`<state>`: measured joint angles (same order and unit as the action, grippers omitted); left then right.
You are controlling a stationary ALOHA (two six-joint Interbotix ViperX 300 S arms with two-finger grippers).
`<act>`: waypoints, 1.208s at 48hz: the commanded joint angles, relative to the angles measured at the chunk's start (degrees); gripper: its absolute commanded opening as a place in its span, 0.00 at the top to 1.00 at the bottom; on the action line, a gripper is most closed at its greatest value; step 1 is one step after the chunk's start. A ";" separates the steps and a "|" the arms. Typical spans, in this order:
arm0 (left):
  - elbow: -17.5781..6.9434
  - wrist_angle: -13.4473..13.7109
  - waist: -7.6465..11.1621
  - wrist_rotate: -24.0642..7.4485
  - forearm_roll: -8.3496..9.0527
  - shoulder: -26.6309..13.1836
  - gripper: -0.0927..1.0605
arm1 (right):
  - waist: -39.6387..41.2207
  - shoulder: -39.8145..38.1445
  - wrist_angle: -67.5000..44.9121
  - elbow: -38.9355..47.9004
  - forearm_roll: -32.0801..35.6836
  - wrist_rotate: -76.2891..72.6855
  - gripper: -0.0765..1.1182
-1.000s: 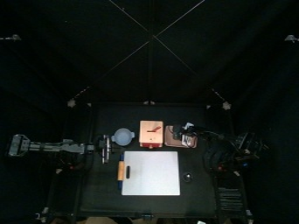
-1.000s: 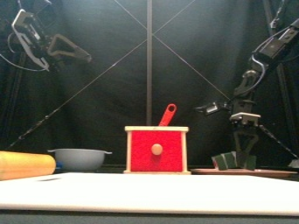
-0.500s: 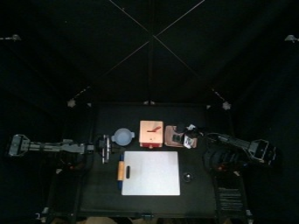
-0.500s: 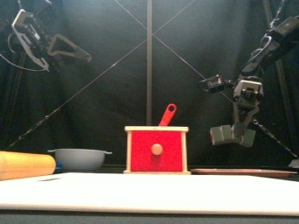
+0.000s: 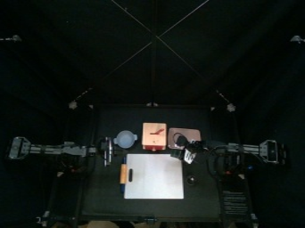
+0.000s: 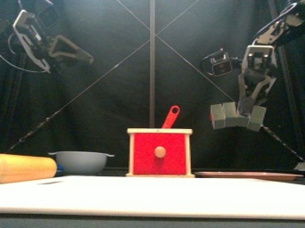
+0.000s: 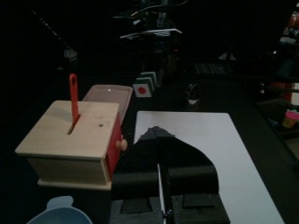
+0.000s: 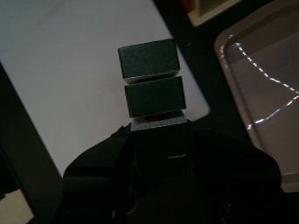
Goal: Place sushi on board then cut the sushi with the knife then place the pieces on the plate
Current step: Place the sushi on the board
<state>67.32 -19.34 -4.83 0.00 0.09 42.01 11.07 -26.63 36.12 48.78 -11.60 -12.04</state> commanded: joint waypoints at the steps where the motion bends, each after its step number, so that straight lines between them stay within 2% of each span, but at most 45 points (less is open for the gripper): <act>1: -0.97 -0.53 -0.62 -0.09 0.00 -0.09 0.92 | -4.31 -0.88 -2.37 -1.67 2.11 -7.47 0.46; 9: -0.88 -0.53 -0.88 -0.09 0.00 -0.09 0.92 | -10.55 1.41 -9.23 -2.11 6.86 -22.68 0.46; 17: -0.70 -0.53 -0.97 -0.09 -0.09 -0.09 0.92 | -15.29 7.03 -13.27 -3.87 10.63 -36.21 0.46; 28: -0.44 -0.44 -1.23 -0.09 -0.09 -0.09 0.92 | -20.21 16.26 -13.54 -11.43 16.96 -50.62 0.46; 38: -0.09 -0.26 -1.23 0.00 -0.09 -0.09 0.92 | -22.50 23.12 -8.44 -18.11 22.32 -65.21 0.46; 47: 0.53 -0.18 -1.23 -0.09 -0.09 0.00 0.92 | -25.40 27.07 -1.23 -21.62 31.20 -81.56 0.46; 58: 1.14 0.18 -1.23 -0.09 -0.09 0.18 0.92 | -28.30 31.11 0.70 -24.52 36.91 -98.17 0.46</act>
<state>69.17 -19.07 -5.89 0.00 0.00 42.10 -16.26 4.22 36.65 26.63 24.08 -107.14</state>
